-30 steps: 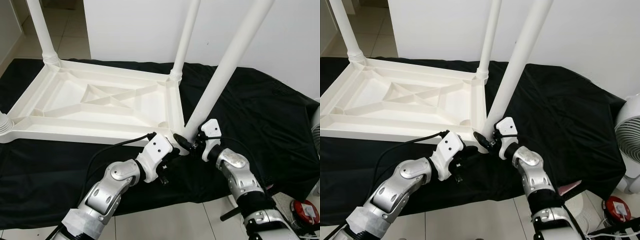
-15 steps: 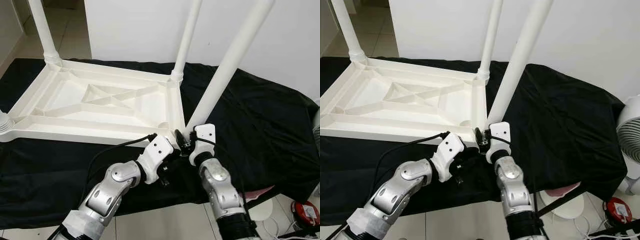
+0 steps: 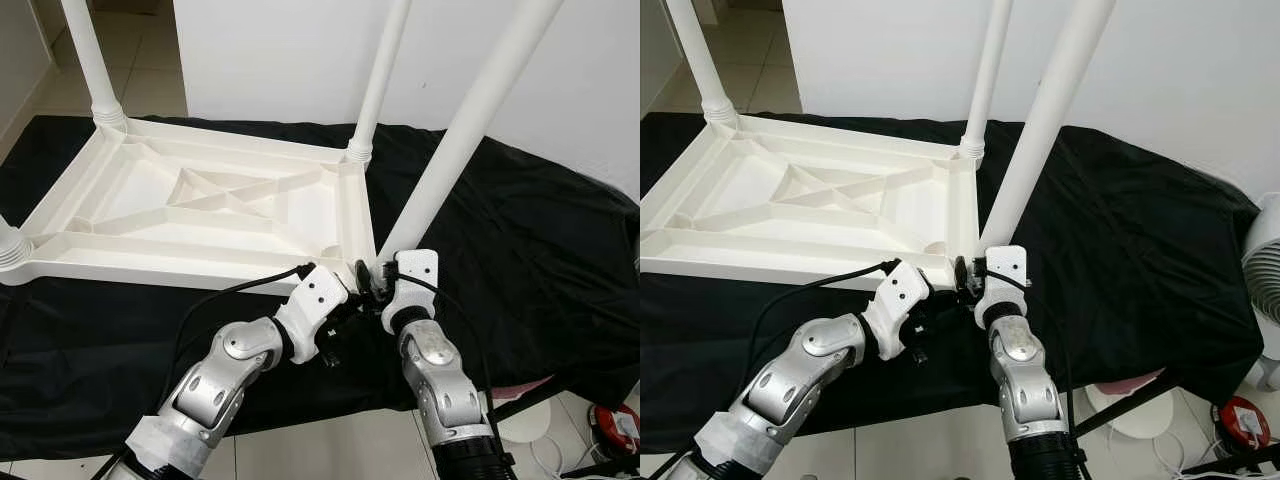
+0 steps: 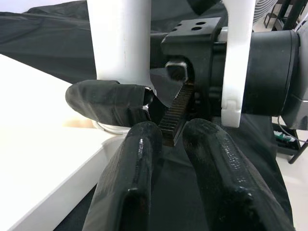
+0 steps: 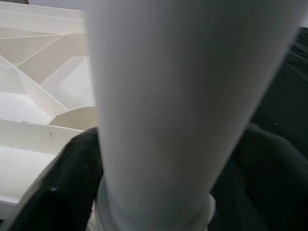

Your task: Building children table

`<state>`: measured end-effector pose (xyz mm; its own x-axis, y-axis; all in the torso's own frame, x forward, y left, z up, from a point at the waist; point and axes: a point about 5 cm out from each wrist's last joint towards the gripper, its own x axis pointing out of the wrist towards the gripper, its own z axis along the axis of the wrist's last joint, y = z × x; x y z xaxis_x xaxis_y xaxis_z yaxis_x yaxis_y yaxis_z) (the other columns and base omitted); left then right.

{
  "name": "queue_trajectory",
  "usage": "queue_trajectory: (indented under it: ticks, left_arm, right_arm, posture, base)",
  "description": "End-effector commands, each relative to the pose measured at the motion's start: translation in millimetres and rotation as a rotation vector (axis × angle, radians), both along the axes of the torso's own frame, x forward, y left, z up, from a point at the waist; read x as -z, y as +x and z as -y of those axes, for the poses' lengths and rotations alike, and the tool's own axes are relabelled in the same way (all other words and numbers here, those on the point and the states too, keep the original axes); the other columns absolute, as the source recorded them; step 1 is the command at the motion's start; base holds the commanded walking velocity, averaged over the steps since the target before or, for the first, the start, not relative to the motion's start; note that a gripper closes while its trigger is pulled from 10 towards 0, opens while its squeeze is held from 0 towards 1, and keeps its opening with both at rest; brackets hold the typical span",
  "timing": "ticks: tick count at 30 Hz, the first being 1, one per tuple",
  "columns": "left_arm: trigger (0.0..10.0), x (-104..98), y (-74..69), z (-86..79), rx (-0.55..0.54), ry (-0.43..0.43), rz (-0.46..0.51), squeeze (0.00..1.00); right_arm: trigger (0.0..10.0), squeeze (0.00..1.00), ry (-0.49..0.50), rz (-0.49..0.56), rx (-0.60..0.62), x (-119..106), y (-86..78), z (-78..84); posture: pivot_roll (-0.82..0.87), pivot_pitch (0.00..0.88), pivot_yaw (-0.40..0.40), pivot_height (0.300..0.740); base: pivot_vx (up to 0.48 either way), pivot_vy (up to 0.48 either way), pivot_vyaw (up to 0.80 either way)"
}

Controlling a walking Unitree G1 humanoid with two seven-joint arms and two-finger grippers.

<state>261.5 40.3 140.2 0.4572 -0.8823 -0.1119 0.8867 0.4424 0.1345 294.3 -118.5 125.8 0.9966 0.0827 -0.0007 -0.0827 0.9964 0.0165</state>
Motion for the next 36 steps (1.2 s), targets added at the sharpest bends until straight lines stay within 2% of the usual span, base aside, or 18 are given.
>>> queue_trajectory:
  ticks: [1, 5, 10, 11, 12, 14, 15, 18, 20, 23, 26, 27, 29, 30, 31, 36]
  left_arm:
    - [10.0, -0.2, -2.1, 5.1, 0.039, 0.005, -0.007, 0.00]
    - [10.0, -0.1, -2.2, 3.6, 0.031, 0.005, -0.006, 0.00]
    - [10.0, -0.6, -0.8, 3.2, 0.027, 0.005, -0.004, 0.00]
    - [10.0, -1.0, -0.5, 3.2, 0.026, 0.004, -0.003, 0.00]
    - [10.0, -1.0, -0.5, 3.2, 0.026, 0.004, -0.003, 0.00]
    - [10.0, -1.2, 0.1, 3.2, 0.025, 0.004, -0.002, 0.00]
    - [10.0, -1.2, 0.1, 3.2, 0.025, 0.004, -0.002, 0.00]
    - [10.0, -1.6, 0.2, 3.8, 0.028, 0.005, 0.002, 0.00]
    - [10.0, -1.6, 0.2, 3.8, 0.028, 0.005, 0.002, 0.00]
    - [10.0, -1.9, 0.4, 3.8, 0.028, 0.006, 0.004, 0.00]
    - [10.0, -1.8, 0.2, 3.8, 0.028, 0.006, 0.005, 0.00]
    - [10.0, -1.8, 0.2, 3.9, 0.027, 0.004, 0.005, 0.00]
    - [10.0, -1.8, 0.2, 3.9, 0.027, 0.004, 0.005, 0.00]
    - [10.0, -1.9, 0.3, 3.9, 0.025, 0.003, 0.005, 0.00]
    - [10.0, -1.9, 0.2, 4.0, 0.023, 0.002, 0.005, 0.00]
    - [10.0, -1.7, 0.2, 3.8, 0.019, 0.001, 0.005, 0.00]
  right_arm:
    - [10.0, 1.00, 0.013, -0.032, 0.019, 8.9, -1.1, 10.5]
    - [10.0, 1.00, 0.022, -0.002, -0.020, 4.8, 0.8, 19.9]
    - [10.0, 1.00, -0.018, -0.039, -0.113, 8.9, 7.5, 30.4]
    - [10.0, 0.00, -0.061, -0.046, -0.185, 9.2, 10.6, 31.5]
    - [10.0, 0.00, -0.061, -0.046, -0.185, 9.2, 10.6, 31.5]
    - [10.0, 0.00, -0.106, -0.060, -0.314, 9.7, 15.0, 32.8]
    - [10.0, 0.00, -0.106, -0.060, -0.314, 9.7, 15.0, 32.8]
    - [10.0, 0.00, -0.169, -0.018, -0.481, 6.0, 19.5, 34.5]
    - [10.0, 0.00, -0.169, -0.018, -0.481, 6.0, 19.5, 34.5]
    - [10.0, 0.00, -0.193, 0.008, -0.587, 0.2, 25.8, 37.0]
    - [10.0, 0.00, -0.196, 0.015, -0.615, -1.9, 27.7, 36.5]
    - [7.6, 0.00, -0.200, 0.016, -0.639, -3.7, 30.7, 35.3]
    - [7.6, 0.00, -0.200, 0.016, -0.639, -3.7, 30.7, 35.3]
    - [2.3, 0.00, -0.203, 0.020, -0.658, -5.6, 33.1, 34.1]
    - [0.0, 0.00, -0.213, 0.022, -0.680, -6.4, 35.1, 33.7]
    - [0.0, 0.00, -0.211, 0.004, -0.720, -4.1, 36.2, 34.3]
  posture:
    - [0.04, 0.042, -0.106, 0.740]
    - [0.05, 0.041, -0.107, 0.740]
    - [0.05, 0.039, -0.108, 0.740]
    - [0.05, 0.039, -0.107, 0.740]
    - [0.05, 0.039, -0.107, 0.740]
    - [0.05, 0.038, -0.104, 0.740]
    - [0.05, 0.038, -0.104, 0.740]
    - [0.05, 0.036, -0.102, 0.740]
    - [0.05, 0.036, -0.102, 0.740]
    - [0.06, 0.035, -0.103, 0.740]
    - [0.06, 0.036, -0.105, 0.740]
    - [0.06, 0.032, -0.106, 0.740]
    - [0.06, 0.032, -0.106, 0.740]
    - [0.06, 0.032, -0.106, 0.740]
    - [0.07, 0.030, -0.109, 0.740]
    - [0.07, 0.031, -0.110, 0.740]
  base:
    - [0.000, 0.000, 0.00]
    - [0.000, 0.000, 0.00]
    - [0.000, 0.000, 0.00]
    - [0.000, 0.000, 0.00]
    - [0.000, 0.000, 0.00]
    - [0.000, 0.000, 0.00]
    - [0.000, 0.000, 0.00]
    - [0.000, 0.000, 0.00]
    - [0.000, 0.000, 0.00]
    - [0.000, 0.000, 0.00]
    - [0.000, 0.000, 0.00]
    - [0.000, 0.000, 0.00]
    - [0.000, 0.000, 0.00]
    - [0.000, 0.000, 0.00]
    - [0.000, 0.000, 0.00]
    - [0.000, 0.000, 0.00]
